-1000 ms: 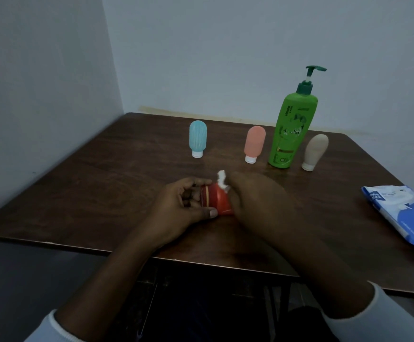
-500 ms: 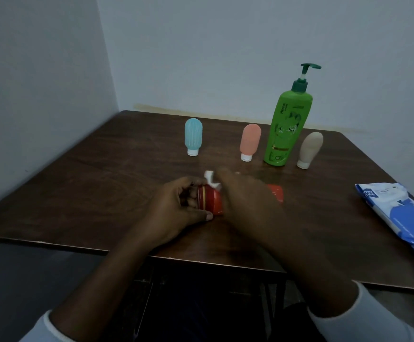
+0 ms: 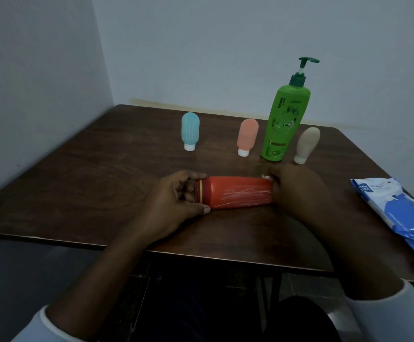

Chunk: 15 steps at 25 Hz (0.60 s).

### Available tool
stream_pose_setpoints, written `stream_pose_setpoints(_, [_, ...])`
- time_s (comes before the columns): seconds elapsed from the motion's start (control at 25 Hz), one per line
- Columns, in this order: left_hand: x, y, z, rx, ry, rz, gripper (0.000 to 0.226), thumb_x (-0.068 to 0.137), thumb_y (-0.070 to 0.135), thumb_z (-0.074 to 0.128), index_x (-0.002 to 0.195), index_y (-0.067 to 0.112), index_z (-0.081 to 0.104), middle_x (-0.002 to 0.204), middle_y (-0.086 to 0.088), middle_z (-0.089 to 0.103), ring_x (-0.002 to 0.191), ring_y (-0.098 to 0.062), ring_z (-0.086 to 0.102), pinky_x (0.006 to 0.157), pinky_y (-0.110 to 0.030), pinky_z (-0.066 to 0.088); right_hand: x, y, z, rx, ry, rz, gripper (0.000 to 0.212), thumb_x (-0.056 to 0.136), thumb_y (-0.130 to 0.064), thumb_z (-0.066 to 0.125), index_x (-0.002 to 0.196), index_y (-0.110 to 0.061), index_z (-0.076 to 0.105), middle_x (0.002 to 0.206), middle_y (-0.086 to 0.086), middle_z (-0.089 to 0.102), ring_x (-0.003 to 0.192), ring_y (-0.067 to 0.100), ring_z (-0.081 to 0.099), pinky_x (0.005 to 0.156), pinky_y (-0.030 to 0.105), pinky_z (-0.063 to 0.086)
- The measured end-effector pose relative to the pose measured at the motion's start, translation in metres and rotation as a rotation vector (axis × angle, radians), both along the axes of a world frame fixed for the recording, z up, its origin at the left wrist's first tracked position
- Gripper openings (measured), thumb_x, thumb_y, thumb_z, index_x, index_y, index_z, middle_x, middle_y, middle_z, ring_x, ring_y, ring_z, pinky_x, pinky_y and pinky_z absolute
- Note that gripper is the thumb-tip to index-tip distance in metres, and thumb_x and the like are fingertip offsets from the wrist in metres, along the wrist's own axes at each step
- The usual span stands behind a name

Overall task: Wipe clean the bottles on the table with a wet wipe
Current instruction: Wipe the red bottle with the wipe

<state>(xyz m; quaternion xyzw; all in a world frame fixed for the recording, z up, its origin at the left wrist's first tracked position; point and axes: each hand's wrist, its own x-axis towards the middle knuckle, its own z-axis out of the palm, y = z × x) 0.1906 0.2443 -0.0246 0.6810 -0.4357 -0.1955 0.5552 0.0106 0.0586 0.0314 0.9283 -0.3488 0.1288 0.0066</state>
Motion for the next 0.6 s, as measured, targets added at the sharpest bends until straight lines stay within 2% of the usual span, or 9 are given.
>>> stream_pose_setpoints(0.08, [0.0, 0.0, 0.0, 0.006, -0.008, 0.008, 0.068, 0.068, 0.0, 0.093, 0.126, 0.023, 0.068, 0.1, 0.0, 0.073, 0.085, -0.013, 0.073, 0.078, -0.024, 0.061, 0.017, 0.027, -0.005, -0.049, -0.002, 0.084, 0.02, 0.093, -0.024, 0.056, 0.112, -0.023, 0.063, 0.112, 0.004, 0.069, 0.1, 0.025, 0.065, 0.077, 0.033, 0.047])
stream_pose_setpoints(0.16, [0.0, 0.001, 0.0, 0.01, -0.044, 0.022, 0.068, 0.066, 0.002, 0.094, 0.125, 0.023, 0.069, 0.101, 0.0, 0.075, 0.086, -0.014, 0.074, 0.08, -0.024, 0.062, 0.04, 0.059, -0.01, -0.016, 0.003, 0.192, 0.039, 0.091, -0.024, 0.06, 0.13, -0.022, 0.056, 0.129, 0.005, 0.063, 0.118, 0.025, 0.059, 0.092, 0.035, 0.046])
stream_pose_setpoints(0.24, [0.0, 0.002, 0.001, 0.012, -0.069, 0.022, 0.065, 0.067, 0.003, 0.094, 0.124, 0.022, 0.07, 0.104, 0.002, 0.077, 0.091, -0.012, 0.075, 0.084, -0.025, 0.061, 0.054, 0.077, -0.008, 0.04, 0.012, 0.29, 0.057, 0.091, -0.024, 0.064, 0.145, -0.021, 0.045, 0.147, 0.005, 0.051, 0.136, 0.025, 0.046, 0.11, 0.036, 0.035])
stream_pose_setpoints(0.32, [0.0, 0.002, 0.0, 0.012, -0.056, 0.018, 0.065, 0.067, 0.004, 0.094, 0.125, 0.021, 0.07, 0.106, 0.002, 0.078, 0.093, -0.012, 0.076, 0.085, -0.026, 0.062, 0.052, 0.068, -0.006, 0.101, -0.018, 0.327, 0.062, 0.094, -0.021, 0.061, 0.151, -0.028, 0.039, 0.155, 0.001, 0.043, 0.145, 0.024, 0.036, 0.115, 0.034, 0.029])
stream_pose_setpoints(0.36, [0.0, 0.002, 0.0, 0.012, -0.046, 0.023, 0.066, 0.067, 0.004, 0.094, 0.126, 0.022, 0.07, 0.106, 0.001, 0.077, 0.092, -0.012, 0.076, 0.084, -0.026, 0.062, 0.045, 0.057, -0.008, 0.119, -0.044, 0.311, 0.061, 0.095, -0.019, 0.059, 0.151, -0.032, 0.039, 0.154, 0.0, 0.045, 0.144, 0.024, 0.037, 0.114, 0.034, 0.031])
stream_pose_setpoints(0.44, [0.001, 0.001, -0.001, 0.01, -0.03, 0.028, 0.067, 0.067, 0.004, 0.094, 0.126, 0.023, 0.069, 0.103, -0.001, 0.076, 0.087, -0.012, 0.075, 0.082, -0.025, 0.061, 0.026, 0.029, -0.013, 0.078, -0.061, 0.255, 0.054, 0.093, -0.017, 0.059, 0.144, -0.034, 0.049, 0.143, 0.001, 0.058, 0.131, 0.023, 0.052, 0.104, 0.032, 0.04])
stream_pose_setpoints(0.52, [0.001, -0.001, -0.003, 0.009, -0.023, 0.021, 0.067, 0.069, 0.002, 0.093, 0.128, 0.023, 0.068, 0.101, -0.002, 0.074, 0.083, -0.01, 0.072, 0.081, -0.026, 0.062, 0.007, 0.002, -0.013, 0.035, -0.069, 0.196, 0.037, 0.092, -0.014, 0.058, 0.126, -0.027, 0.066, 0.122, 0.003, 0.07, 0.108, 0.022, 0.064, 0.085, 0.03, 0.045])
stream_pose_setpoints(0.6, [0.003, -0.002, -0.003, 0.03, -0.033, -0.001, 0.072, 0.07, 0.001, 0.092, 0.132, 0.025, 0.066, 0.105, -0.002, 0.073, 0.084, -0.01, 0.072, 0.082, -0.029, 0.063, -0.005, -0.013, -0.01, 0.048, -0.081, 0.128, 0.023, 0.092, -0.013, 0.053, 0.103, -0.02, 0.072, 0.104, 0.005, 0.074, 0.092, 0.024, 0.067, 0.076, 0.033, 0.05])
